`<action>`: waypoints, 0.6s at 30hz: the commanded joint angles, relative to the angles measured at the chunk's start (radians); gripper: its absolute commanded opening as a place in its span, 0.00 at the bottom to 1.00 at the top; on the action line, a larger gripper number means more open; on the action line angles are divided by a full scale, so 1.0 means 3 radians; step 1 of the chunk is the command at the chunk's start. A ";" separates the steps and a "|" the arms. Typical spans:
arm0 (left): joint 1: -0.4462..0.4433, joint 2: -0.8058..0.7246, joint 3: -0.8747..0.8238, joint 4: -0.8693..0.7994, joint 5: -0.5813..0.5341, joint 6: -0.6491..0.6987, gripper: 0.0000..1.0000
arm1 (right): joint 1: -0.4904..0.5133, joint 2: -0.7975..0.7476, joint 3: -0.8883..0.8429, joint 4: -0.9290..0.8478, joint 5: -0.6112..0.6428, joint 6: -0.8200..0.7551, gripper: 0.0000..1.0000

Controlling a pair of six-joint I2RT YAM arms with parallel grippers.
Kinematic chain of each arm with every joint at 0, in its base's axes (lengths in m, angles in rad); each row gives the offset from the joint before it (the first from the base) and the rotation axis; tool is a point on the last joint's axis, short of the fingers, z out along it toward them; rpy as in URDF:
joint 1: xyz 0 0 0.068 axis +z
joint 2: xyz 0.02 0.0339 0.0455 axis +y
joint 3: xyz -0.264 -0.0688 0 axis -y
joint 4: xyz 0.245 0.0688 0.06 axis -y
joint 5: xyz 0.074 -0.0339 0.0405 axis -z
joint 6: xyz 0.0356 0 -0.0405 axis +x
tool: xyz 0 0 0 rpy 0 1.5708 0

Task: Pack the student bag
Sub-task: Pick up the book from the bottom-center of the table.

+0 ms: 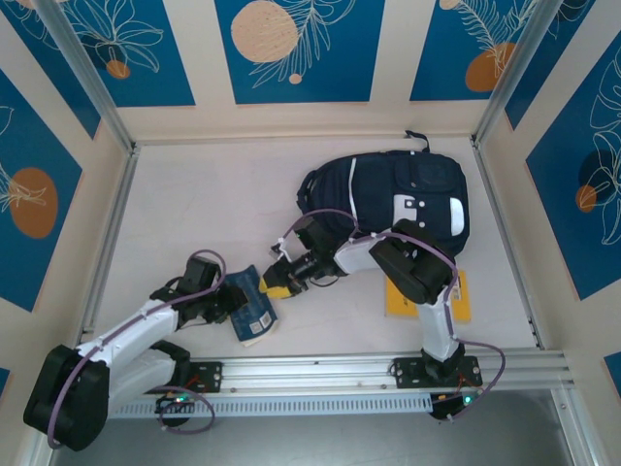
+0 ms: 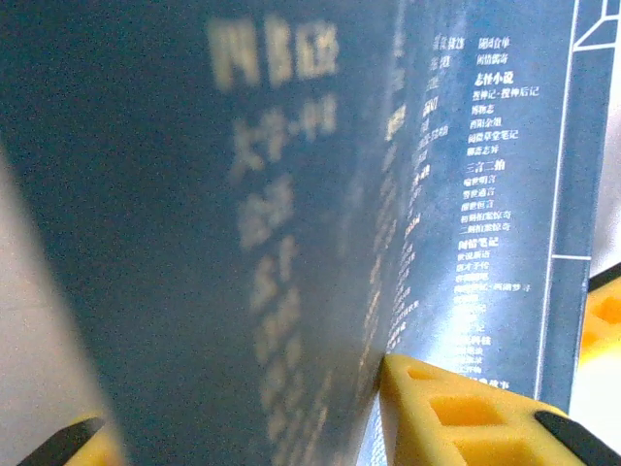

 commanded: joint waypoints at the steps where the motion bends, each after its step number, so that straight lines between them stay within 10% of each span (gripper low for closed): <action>1: -0.0028 0.0027 -0.0043 0.0625 0.0235 0.0034 0.32 | 0.0127 0.0109 0.0130 -0.0185 0.0178 -0.0140 0.44; 14: -0.0029 -0.0059 -0.0030 0.0613 0.0251 0.0034 0.00 | 0.0129 0.0187 0.0067 -0.0264 0.0408 -0.0186 0.41; 18: -0.0028 -0.0195 0.0021 0.0485 0.0231 0.0045 0.01 | 0.0107 0.0095 -0.0015 -0.0089 0.0359 -0.0107 0.15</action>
